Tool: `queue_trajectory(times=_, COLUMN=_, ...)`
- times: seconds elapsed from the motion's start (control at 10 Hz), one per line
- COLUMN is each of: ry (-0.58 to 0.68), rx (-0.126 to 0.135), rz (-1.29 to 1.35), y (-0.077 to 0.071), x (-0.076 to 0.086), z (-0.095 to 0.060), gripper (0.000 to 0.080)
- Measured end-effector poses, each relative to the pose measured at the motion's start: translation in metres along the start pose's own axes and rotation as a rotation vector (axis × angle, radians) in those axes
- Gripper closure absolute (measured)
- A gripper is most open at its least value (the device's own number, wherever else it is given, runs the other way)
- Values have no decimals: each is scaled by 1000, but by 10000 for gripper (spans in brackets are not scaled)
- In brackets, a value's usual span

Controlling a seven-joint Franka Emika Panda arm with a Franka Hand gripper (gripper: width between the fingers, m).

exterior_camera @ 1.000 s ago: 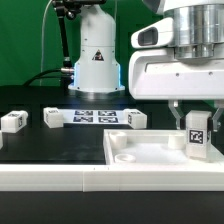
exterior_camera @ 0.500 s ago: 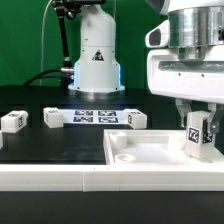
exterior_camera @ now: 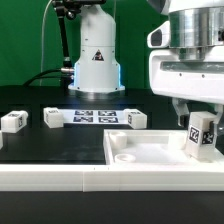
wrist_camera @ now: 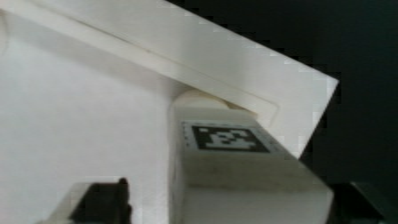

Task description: Assemble one leg

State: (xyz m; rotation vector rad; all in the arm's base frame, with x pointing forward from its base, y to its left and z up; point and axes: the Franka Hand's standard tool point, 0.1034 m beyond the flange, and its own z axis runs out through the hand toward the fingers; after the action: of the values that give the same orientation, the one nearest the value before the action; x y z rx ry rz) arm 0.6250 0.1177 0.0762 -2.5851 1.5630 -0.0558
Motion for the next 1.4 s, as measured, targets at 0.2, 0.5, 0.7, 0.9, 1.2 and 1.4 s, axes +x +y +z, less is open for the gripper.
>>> queue_trajectory(times=0.2, ry=-10, rx=-17, rz=-170, y=-1, x=-3, z=-2, gripper=187)
queue_trajectory(times=0.5, ry=-26, rx=-37, rz=-450, y=-1, x=-6, z=-3, gripper=151)
queue_trajectory(times=0.7, ry=-30, rx=-79, rz=-688, y=0, x=-6, z=-4, gripper=150)
queue_trajectory(times=0.9, ry=-36, rx=-117, rz=-841, y=2, x=-7, z=-4, gripper=150)
queue_trajectory(times=1.2, ry=-13, rx=-105, rz=-1065, y=-1, x=-4, z=-3, gripper=150)
queue_trajectory(times=1.4, ry=-16, rx=-102, rz=-1197, y=-2, x=0, z=-5, gripper=150)
